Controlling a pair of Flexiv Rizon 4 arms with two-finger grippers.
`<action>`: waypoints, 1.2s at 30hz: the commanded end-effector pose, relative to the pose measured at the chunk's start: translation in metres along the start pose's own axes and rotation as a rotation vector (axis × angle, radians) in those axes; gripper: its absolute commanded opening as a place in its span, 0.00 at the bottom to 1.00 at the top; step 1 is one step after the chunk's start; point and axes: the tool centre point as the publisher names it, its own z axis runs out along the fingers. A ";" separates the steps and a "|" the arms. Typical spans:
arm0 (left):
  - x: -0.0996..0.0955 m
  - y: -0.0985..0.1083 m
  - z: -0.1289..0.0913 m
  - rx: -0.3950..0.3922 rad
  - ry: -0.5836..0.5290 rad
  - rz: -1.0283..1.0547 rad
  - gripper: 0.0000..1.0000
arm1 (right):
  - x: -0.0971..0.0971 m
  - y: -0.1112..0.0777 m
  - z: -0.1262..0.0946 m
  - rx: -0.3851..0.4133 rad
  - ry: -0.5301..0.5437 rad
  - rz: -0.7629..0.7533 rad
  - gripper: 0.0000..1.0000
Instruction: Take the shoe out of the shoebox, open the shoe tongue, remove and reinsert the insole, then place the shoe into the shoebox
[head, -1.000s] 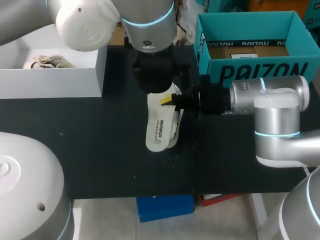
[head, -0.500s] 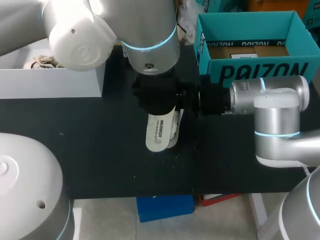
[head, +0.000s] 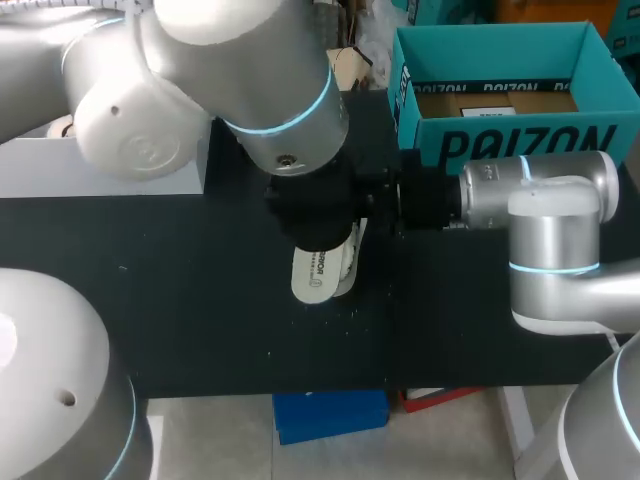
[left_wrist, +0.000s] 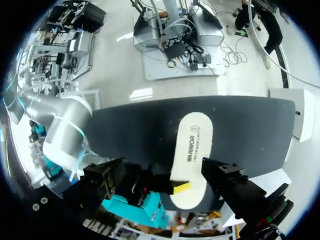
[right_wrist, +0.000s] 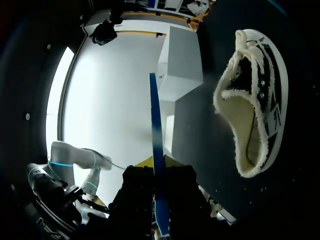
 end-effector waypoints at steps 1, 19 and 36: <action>0.029 -0.008 -0.024 -0.118 -0.579 -0.025 1.00 | 0.000 0.000 0.002 -0.004 -0.001 0.000 0.00; 0.055 -0.014 -0.036 -0.187 -1.312 -0.040 1.00 | 0.000 0.000 0.002 -0.004 -0.001 0.000 0.00; 0.055 -0.014 -0.036 -0.196 -1.422 -0.039 1.00 | 0.000 0.000 0.002 -0.004 -0.001 0.000 0.00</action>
